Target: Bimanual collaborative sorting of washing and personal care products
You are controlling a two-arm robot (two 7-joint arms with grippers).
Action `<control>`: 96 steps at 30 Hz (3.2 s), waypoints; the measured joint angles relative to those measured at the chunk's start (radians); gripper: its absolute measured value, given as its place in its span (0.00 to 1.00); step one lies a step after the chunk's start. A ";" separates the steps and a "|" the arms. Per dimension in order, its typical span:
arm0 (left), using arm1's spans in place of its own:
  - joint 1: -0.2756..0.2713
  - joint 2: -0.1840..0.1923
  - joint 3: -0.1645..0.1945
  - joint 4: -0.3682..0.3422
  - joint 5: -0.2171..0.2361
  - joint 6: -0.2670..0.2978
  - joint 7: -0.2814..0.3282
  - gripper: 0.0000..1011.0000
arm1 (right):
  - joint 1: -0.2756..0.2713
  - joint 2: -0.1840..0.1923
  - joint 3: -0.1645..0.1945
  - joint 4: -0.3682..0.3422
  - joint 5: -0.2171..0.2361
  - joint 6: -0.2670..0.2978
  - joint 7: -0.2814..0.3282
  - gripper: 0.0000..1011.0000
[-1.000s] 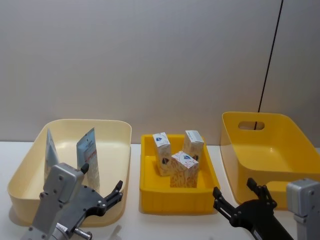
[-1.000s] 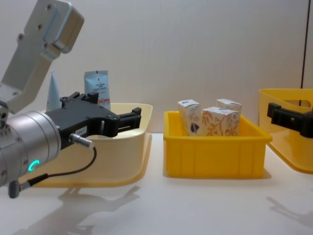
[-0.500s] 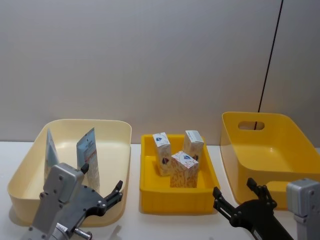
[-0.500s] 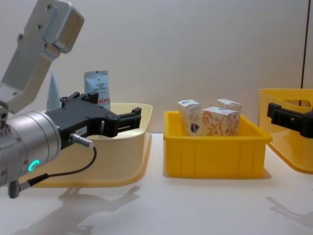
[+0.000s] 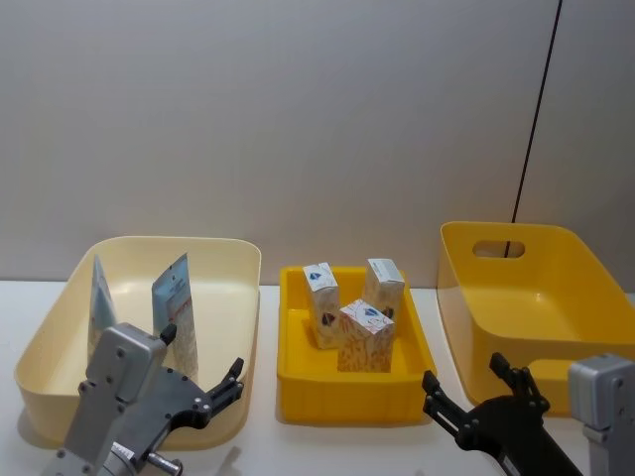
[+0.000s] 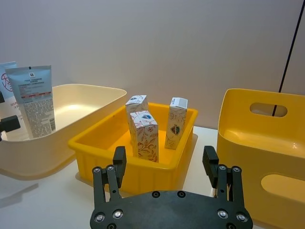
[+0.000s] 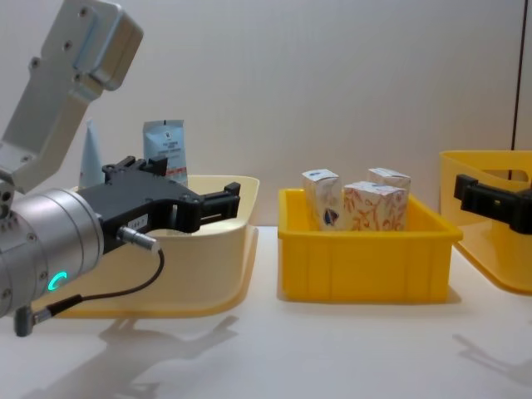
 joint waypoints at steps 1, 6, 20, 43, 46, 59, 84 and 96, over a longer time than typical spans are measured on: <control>0.000 0.000 0.000 0.000 0.000 0.000 0.000 0.99 | 0.000 0.000 0.000 0.000 0.000 0.000 0.000 0.99; 0.000 0.000 0.000 0.000 0.000 0.000 0.000 0.99 | 0.000 0.000 0.000 0.000 0.000 0.000 0.000 0.99; -0.001 -0.011 -0.022 0.007 -0.025 0.003 -0.007 0.99 | 0.000 0.000 0.000 0.000 0.000 0.000 0.000 0.99; -0.037 -0.030 -0.102 0.069 -0.132 0.078 -0.070 0.99 | 0.000 0.000 0.000 0.000 0.000 0.000 0.000 0.99; -0.048 -0.033 -0.109 0.089 -0.138 0.082 -0.077 0.99 | 0.000 0.000 0.000 0.000 0.000 0.000 0.000 0.99; -0.118 -0.057 -0.115 0.198 -0.147 0.070 -0.131 0.99 | 0.000 0.000 0.000 0.000 0.000 0.000 0.000 0.99; -0.249 -0.124 -0.097 0.376 -0.136 0.022 -0.205 0.90 | 0.000 0.000 0.000 0.000 0.000 0.000 0.000 0.99; -0.266 -0.133 -0.095 0.400 -0.132 0.018 -0.212 0.54 | 0.000 0.000 0.000 0.000 0.000 0.000 0.000 0.99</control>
